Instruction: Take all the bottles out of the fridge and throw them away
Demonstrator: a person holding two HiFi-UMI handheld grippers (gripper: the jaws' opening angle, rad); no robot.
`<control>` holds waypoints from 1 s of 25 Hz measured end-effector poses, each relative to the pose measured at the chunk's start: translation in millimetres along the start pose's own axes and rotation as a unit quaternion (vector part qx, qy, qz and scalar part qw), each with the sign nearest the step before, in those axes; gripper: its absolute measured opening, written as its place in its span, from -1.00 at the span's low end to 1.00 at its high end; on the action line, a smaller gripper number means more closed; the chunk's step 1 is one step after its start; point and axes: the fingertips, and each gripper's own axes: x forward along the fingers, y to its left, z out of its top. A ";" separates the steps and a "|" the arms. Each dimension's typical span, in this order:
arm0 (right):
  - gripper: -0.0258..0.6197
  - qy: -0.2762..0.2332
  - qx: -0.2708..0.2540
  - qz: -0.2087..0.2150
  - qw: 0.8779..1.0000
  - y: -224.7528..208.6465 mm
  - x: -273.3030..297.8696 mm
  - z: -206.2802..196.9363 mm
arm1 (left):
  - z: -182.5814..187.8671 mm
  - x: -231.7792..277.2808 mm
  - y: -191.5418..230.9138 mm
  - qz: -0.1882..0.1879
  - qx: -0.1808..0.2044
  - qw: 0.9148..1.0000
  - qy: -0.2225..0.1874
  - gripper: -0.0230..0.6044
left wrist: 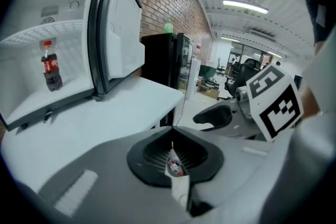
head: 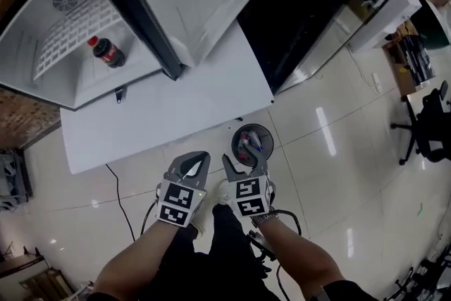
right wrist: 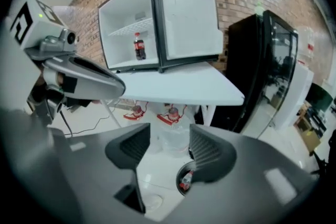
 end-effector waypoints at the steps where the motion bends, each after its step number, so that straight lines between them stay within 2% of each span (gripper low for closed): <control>1: -0.19 -0.006 -0.010 0.005 1.000 8.0 -0.8 10.8 | 4.4 -9.1 6.9 0.007 -0.002 1.000 -0.008 -0.91; 6: -0.19 -0.036 -0.054 0.031 0.997 49.9 -4.9 62.8 | 19.8 -54.5 43.5 0.052 -0.012 0.997 -0.054 -0.91; 13: -0.19 -0.075 -0.101 0.052 0.991 98.6 5.1 131.1 | 35.6 -113.5 106.3 0.103 -0.034 0.990 -0.093 -0.92; 19: -0.18 -0.104 -0.129 0.056 0.985 137.1 22.2 199.0 | 49.9 -153.8 153.4 0.117 -0.033 0.985 -0.119 -0.92; 25: -0.09 -0.118 -0.133 0.060 0.982 170.0 53.9 258.8 | 58.6 -183.5 200.1 0.118 -0.025 0.984 -0.132 -0.92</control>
